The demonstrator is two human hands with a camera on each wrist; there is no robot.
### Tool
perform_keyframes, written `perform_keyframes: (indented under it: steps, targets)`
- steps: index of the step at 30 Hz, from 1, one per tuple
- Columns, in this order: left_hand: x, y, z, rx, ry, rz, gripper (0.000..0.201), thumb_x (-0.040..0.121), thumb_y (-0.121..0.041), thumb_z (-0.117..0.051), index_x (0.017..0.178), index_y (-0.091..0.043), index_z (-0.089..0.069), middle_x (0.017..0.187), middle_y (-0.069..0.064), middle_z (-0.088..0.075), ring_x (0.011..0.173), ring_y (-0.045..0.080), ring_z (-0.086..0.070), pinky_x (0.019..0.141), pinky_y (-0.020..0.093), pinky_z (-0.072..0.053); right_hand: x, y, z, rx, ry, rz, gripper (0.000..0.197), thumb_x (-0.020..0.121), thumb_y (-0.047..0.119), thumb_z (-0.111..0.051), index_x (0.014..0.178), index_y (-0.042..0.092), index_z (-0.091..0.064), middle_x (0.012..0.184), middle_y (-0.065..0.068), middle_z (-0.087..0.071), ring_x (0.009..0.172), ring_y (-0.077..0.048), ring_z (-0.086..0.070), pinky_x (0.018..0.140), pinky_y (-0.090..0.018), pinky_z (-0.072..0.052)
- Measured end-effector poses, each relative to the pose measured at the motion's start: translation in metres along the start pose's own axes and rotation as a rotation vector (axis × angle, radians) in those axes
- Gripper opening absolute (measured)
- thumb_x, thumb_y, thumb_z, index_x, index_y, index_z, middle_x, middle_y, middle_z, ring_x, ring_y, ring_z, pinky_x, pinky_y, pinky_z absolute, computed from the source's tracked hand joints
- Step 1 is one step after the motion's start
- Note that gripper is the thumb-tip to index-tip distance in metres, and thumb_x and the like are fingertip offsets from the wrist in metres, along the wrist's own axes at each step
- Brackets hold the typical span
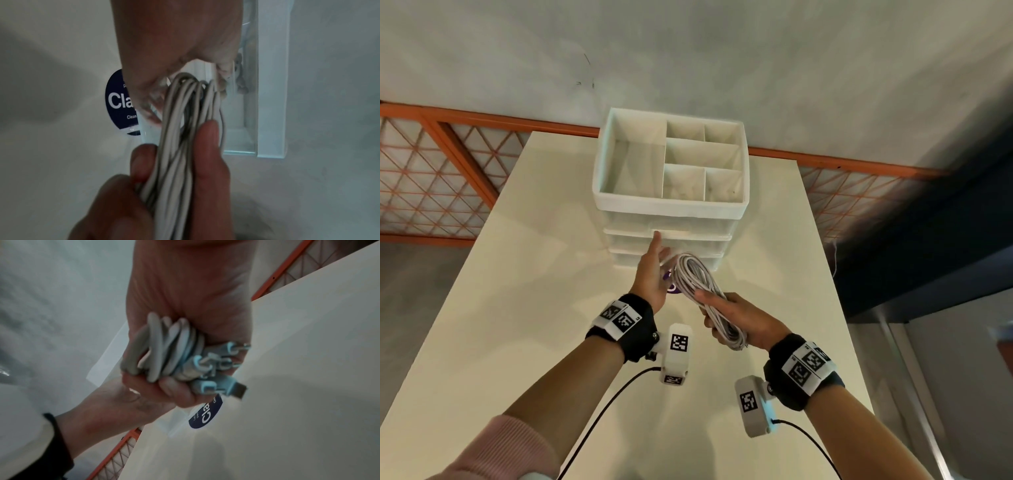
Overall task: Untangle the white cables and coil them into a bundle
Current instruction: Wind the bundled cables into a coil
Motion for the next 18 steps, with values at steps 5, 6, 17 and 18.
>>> perform_keyframes:
  steps: [5,6,17,18]
  targets:
    - [0.003,-0.004,0.000,-0.042,-0.024,-0.087,0.041,0.096,-0.045,-0.041,0.103,-0.006,-0.052,0.087,0.002,-0.060,0.086,0.011,-0.060,0.080,0.029,-0.051,-0.011,-0.005,0.014,0.058,-0.031,0.002,0.037,0.087,0.048,-0.059,0.075,0.013,-0.054,0.060,-0.003,-0.052,0.042,-0.014,-0.046,0.042,-0.021,-0.041]
    - [0.001,-0.002,0.001,-0.042,-0.017,-0.091,0.039,0.096,-0.044,-0.040,0.097,-0.007,-0.052,0.087,0.002,-0.059,0.087,0.011,-0.061,0.081,0.028,-0.051,-0.013,-0.005,0.016,0.055,-0.038,0.008,0.037,0.087,0.048,-0.059,0.075,0.013,-0.055,0.061,-0.003,-0.052,0.042,-0.014,-0.046,0.043,-0.021,-0.042]
    - [-0.040,0.026,0.031,0.041,-0.009,-0.074,0.039,0.098,-0.040,-0.040,0.086,-0.006,-0.055,0.086,0.005,-0.062,0.085,0.009,-0.063,0.075,0.023,-0.051,-0.020,0.050,0.017,-0.243,0.005,0.111,0.035,0.086,0.047,-0.059,0.080,0.013,-0.057,0.065,-0.002,-0.054,0.047,-0.012,-0.050,0.047,-0.021,-0.046]
    - [-0.045,0.029,0.034,0.061,-0.002,-0.073,0.040,0.099,-0.040,-0.039,0.088,-0.006,-0.056,0.086,0.004,-0.063,0.084,0.008,-0.063,0.075,0.023,-0.050,-0.016,0.059,0.012,-0.289,0.014,0.120,0.034,0.087,0.047,-0.059,0.081,0.014,-0.059,0.065,-0.001,-0.055,0.048,-0.011,-0.052,0.048,-0.020,-0.047]
Point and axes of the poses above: each hand's wrist, its own x-axis towards the middle knuckle, its own z-axis out of the back of the hand, y = z × x, the point moved 2 cm from there along x, towards the middle knuckle
